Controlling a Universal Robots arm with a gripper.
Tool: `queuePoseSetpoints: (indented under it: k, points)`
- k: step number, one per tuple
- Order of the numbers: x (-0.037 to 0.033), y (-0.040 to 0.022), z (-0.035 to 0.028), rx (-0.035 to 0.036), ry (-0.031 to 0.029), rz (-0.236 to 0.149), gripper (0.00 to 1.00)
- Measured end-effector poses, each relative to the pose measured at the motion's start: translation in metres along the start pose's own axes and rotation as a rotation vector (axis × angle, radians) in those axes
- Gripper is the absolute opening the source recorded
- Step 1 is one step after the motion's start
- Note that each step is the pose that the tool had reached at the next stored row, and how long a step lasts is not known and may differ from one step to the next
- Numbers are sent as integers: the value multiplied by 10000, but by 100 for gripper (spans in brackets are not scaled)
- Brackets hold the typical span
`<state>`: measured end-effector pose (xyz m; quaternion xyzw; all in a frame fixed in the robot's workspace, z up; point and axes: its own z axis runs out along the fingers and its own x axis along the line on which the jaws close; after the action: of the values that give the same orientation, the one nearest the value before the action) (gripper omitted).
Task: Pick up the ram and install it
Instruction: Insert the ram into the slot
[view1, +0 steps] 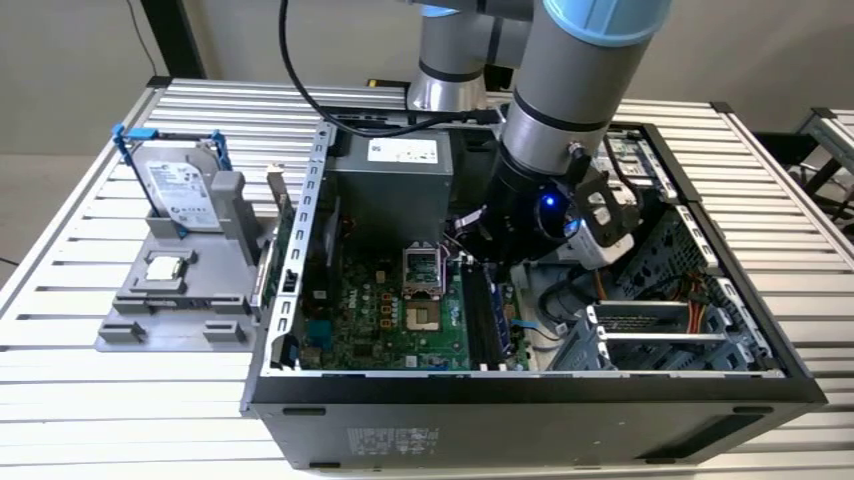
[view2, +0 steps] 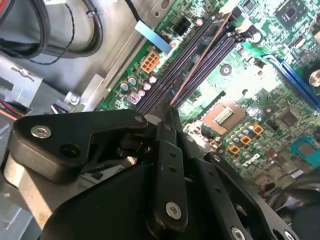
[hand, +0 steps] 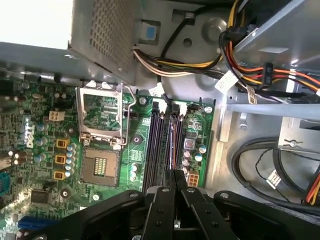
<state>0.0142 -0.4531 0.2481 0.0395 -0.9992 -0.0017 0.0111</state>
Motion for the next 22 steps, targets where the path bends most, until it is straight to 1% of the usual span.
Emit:
queuePoseSetpoints:
  k: [4,5,8,9,10,11,12,13,14,15,17,18,19,21,22]
  points:
    - [-5,-1,18,46,1,434,0]
    - [-6,0,20,62,3,497,0]
    - [-6,1,20,68,-4,528,0]
    - [-7,8,22,75,-105,528,0]
    - [-7,19,21,139,-233,529,0]
    - [-8,26,21,260,-335,531,0]
    - [-8,31,21,407,-444,533,0]
    - [-7,39,21,580,-574,534,0]
    - [-4,51,23,700,-634,534,0]
    - [1,68,24,770,-650,535,0]
    - [5,98,25,847,-646,534,0]
    - [9,104,24,898,-643,533,0]
    - [13,109,26,980,-642,532,0]
    - [20,124,34,1201,-664,531,0]
    - [24,131,36,1298,-679,531,0]
